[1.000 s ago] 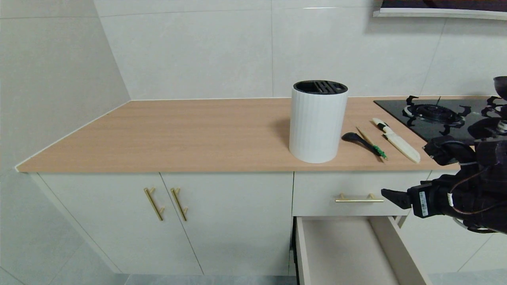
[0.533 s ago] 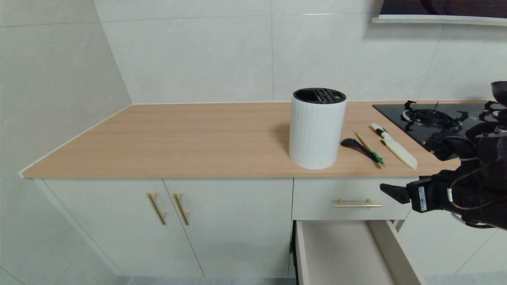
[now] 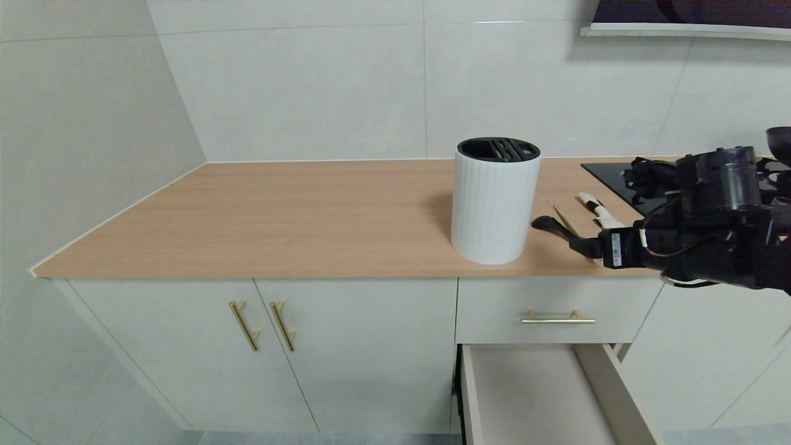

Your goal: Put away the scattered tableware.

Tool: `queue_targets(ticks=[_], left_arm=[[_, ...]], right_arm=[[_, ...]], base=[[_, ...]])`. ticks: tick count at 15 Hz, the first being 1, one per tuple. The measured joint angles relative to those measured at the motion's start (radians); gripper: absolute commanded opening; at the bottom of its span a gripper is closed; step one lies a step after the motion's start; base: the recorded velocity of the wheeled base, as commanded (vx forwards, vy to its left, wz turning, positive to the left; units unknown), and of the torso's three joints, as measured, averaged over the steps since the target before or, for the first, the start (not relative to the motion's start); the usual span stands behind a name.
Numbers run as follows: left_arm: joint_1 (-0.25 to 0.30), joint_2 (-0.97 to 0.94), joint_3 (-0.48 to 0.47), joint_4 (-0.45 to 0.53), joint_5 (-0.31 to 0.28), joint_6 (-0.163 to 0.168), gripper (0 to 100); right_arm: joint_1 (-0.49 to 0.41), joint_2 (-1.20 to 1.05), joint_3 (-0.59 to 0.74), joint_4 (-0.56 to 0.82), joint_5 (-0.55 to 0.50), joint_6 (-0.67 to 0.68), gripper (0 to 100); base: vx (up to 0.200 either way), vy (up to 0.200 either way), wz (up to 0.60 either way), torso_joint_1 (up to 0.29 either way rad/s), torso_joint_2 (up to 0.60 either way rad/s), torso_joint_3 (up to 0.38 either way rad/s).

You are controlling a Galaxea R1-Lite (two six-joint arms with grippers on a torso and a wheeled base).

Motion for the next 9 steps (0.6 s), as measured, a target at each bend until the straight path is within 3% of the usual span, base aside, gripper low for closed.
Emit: queue_targets(ticks=[3, 9], left_arm=[[0.000, 0.000, 0.000, 0.000, 0.000, 0.000, 100], [0.000, 0.000, 0.000, 0.000, 0.000, 0.000, 100]], right_arm=[[-0.024, 0.084, -0.076, 0.045, -0.024, 0.039, 100], [-0.063, 0.233, -0.135, -0.032, -0.099, 0.080, 100]], base=[[0.000, 0.000, 0.00, 0.000, 0.00, 0.000], [0.000, 0.000, 0.00, 0.000, 0.00, 0.000]])
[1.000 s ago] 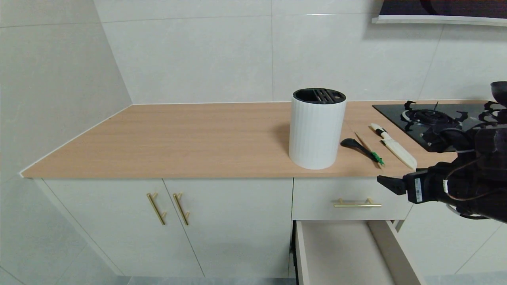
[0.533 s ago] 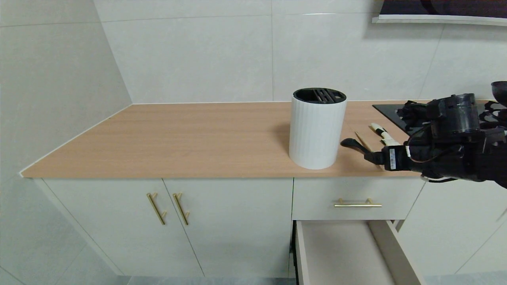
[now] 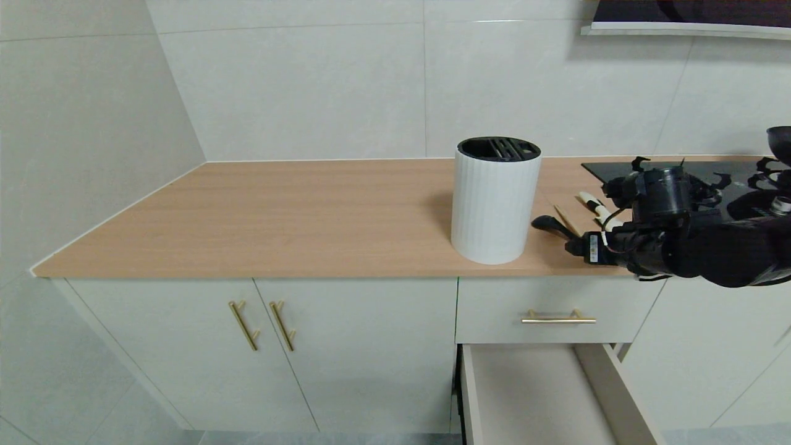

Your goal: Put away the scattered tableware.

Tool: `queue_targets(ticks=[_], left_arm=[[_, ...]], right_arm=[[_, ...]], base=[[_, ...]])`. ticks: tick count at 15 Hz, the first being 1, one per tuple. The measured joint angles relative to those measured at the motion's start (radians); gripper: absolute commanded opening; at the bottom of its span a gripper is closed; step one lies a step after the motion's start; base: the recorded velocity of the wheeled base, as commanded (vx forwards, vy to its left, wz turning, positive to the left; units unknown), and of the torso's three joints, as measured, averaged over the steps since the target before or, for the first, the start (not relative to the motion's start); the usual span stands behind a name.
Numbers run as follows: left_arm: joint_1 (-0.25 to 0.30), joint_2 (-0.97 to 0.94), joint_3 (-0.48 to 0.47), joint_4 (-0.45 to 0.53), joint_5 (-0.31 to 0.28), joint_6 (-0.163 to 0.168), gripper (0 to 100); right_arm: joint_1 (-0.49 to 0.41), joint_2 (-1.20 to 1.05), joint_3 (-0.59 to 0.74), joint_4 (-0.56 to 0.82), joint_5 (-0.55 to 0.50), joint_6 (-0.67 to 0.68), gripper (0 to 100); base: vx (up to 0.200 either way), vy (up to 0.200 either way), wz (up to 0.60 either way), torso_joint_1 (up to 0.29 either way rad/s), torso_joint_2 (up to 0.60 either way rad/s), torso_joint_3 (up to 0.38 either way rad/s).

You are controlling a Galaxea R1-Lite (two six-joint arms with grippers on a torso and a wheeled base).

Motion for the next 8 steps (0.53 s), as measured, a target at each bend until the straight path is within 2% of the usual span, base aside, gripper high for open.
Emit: queue_targets(ticks=[8], left_arm=[[0.000, 0.000, 0.000, 0.000, 0.000, 0.000, 100]], right_arm=[[-0.020, 0.073, -0.029, -0.007, -0.015, 0.036, 100]], base=[[0.000, 0.000, 0.00, 0.000, 0.00, 0.000]])
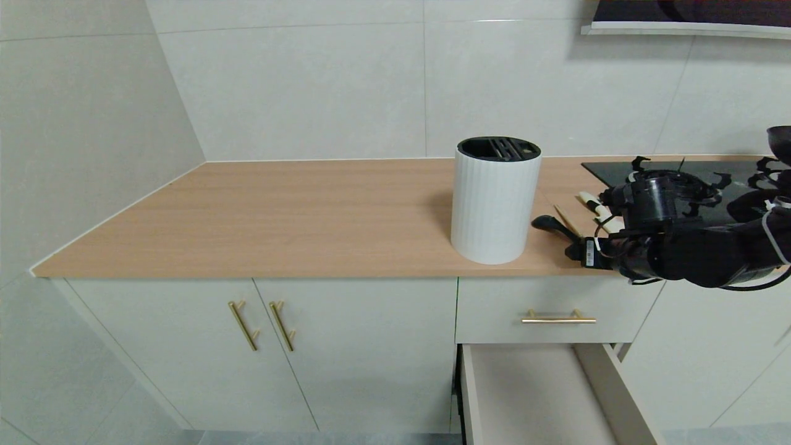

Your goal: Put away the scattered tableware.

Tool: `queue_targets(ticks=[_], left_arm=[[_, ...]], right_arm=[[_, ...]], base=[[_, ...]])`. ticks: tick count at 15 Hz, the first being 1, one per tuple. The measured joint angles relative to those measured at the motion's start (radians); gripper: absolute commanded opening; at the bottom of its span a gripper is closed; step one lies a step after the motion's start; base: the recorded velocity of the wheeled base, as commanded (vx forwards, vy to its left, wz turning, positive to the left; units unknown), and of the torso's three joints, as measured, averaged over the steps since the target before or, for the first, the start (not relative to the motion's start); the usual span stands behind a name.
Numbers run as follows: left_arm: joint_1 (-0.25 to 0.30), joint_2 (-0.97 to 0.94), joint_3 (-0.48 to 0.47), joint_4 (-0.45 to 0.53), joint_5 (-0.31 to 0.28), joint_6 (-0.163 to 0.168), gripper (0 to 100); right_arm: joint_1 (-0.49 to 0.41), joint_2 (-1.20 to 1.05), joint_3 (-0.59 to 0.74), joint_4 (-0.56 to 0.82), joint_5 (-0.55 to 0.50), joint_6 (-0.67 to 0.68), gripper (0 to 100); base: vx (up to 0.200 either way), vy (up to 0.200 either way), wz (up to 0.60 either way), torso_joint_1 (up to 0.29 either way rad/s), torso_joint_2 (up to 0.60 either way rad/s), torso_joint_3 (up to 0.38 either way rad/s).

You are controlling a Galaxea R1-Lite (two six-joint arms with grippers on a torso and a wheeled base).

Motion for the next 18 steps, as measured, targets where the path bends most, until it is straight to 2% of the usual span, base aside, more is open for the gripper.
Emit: queue_targets(ticks=[1, 12, 18], left_arm=[[0.000, 0.000, 0.000, 0.000, 0.000, 0.000, 100], [0.000, 0.000, 0.000, 0.000, 0.000, 0.000, 100], [0.000, 0.000, 0.000, 0.000, 0.000, 0.000, 100]], right_arm=[[0.000, 0.001, -0.002, 0.000, 0.000, 0.002, 0], [0.003, -0.021, 0.002, 0.007, 0.000, 0.021, 0], [0.028, -0.221, 0.137, 0.074, 0.000, 0.036, 0]], base=[[0.000, 0.000, 0.00, 0.000, 0.00, 0.000], [0.000, 0.000, 0.00, 0.000, 0.00, 0.000], [0.000, 0.000, 0.00, 0.000, 0.00, 0.000]])
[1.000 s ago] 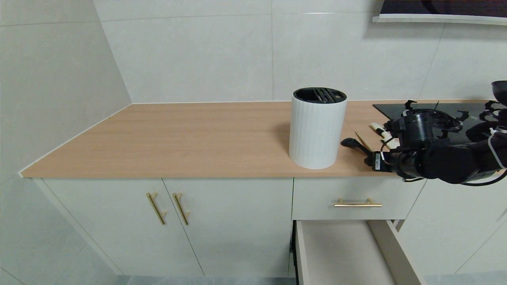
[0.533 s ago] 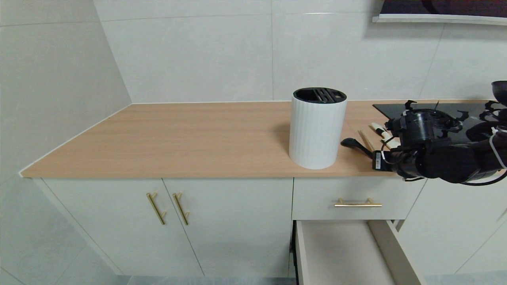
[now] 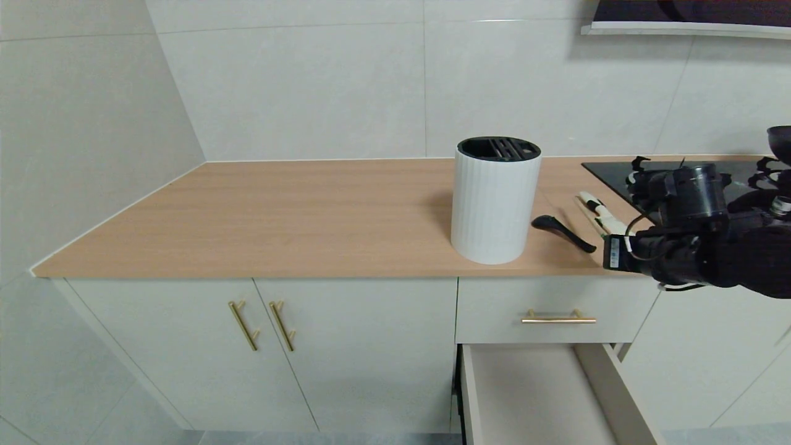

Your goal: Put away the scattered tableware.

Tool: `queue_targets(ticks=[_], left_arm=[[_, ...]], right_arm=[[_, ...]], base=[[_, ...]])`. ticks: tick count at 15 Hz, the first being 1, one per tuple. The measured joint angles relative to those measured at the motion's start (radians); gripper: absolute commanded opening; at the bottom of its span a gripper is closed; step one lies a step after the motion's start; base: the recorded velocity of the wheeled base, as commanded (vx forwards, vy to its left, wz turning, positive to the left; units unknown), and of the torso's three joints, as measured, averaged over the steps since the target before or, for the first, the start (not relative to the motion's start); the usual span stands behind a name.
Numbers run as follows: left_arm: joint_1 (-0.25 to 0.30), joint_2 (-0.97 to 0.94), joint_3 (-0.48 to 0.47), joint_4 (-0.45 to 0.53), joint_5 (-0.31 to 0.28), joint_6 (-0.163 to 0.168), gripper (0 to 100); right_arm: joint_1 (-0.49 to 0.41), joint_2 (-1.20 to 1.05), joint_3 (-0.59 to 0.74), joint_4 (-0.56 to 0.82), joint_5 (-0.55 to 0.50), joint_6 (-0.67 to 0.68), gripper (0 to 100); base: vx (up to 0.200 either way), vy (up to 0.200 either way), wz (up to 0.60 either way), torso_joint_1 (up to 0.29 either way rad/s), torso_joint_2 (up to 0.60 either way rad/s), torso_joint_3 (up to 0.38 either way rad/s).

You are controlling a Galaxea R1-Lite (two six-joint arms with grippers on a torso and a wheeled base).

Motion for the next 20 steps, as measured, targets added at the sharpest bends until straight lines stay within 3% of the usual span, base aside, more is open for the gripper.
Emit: queue_targets(ticks=[6, 10, 11, 14, 20], left_arm=[[0.000, 0.000, 0.000, 0.000, 0.000, 0.000, 100], [0.000, 0.000, 0.000, 0.000, 0.001, 0.000, 100], [0.000, 0.000, 0.000, 0.000, 0.000, 0.000, 100], [0.000, 0.000, 0.000, 0.000, 0.001, 0.000, 100], [0.000, 0.000, 0.000, 0.000, 0.001, 0.000, 100]], right_arm=[[0.060, -0.317, 0.076, 0.345, 0.042, 0.011, 0], [0.100, -0.486, -0.005, 0.745, 0.290, 0.012, 0], [0.106, -0.515, -0.029, 0.792, 0.357, 0.005, 0], [0.112, -0.558, -0.038, 0.811, 0.463, -0.041, 0], [0.152, -0.528, -0.002, 0.804, 0.469, -0.057, 0]], base=[[0.000, 0.000, 0.00, 0.000, 0.00, 0.000], [0.000, 0.000, 0.00, 0.000, 0.00, 0.000], [0.000, 0.000, 0.00, 0.000, 0.00, 0.000], [0.000, 0.000, 0.00, 0.000, 0.00, 0.000], [0.000, 0.000, 0.00, 0.000, 0.00, 0.000]])
